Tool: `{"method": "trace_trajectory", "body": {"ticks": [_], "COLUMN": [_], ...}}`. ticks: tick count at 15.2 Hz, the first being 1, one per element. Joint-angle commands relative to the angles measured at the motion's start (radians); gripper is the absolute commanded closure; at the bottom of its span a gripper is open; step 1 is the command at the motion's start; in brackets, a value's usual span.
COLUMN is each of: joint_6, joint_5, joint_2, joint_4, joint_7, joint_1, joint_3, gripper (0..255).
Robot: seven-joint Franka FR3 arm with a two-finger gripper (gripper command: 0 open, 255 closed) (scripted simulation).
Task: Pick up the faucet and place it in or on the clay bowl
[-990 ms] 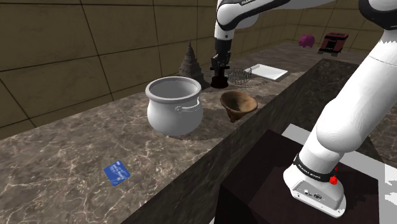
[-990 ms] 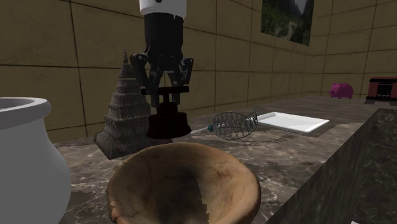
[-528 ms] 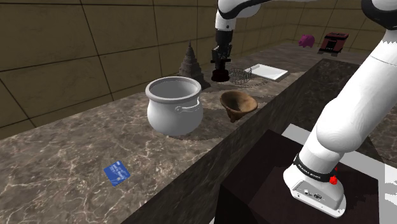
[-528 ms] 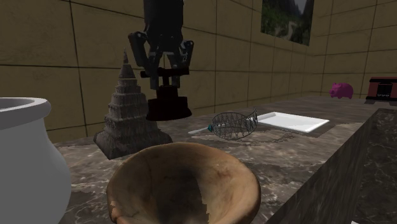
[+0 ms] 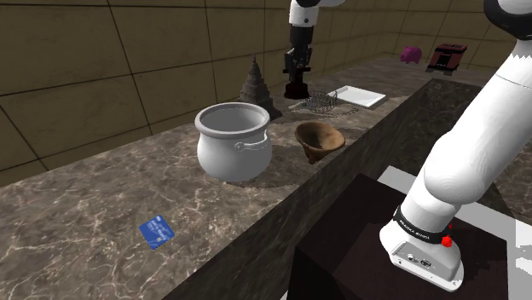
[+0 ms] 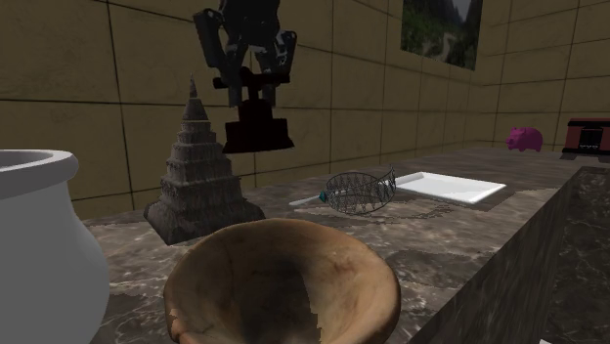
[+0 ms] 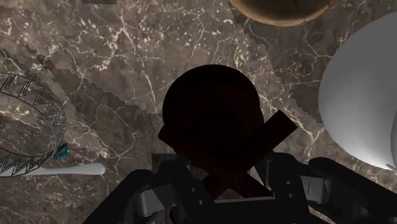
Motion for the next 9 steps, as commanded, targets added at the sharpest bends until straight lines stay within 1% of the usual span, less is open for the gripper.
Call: {"method": "trace_trajectory", "body": {"ticks": [1, 9], "joint_6": [-0.009, -0.057], "joint_5": [-0.004, -0.008], "joint_2": [-0.039, -0.331], "joint_4": [-0.03, -0.276], "joint_7": [0.01, 0.104], "joint_1": [0.003, 0.03], "joint_3": [0.006, 0.071], "gripper": [255, 255]}}
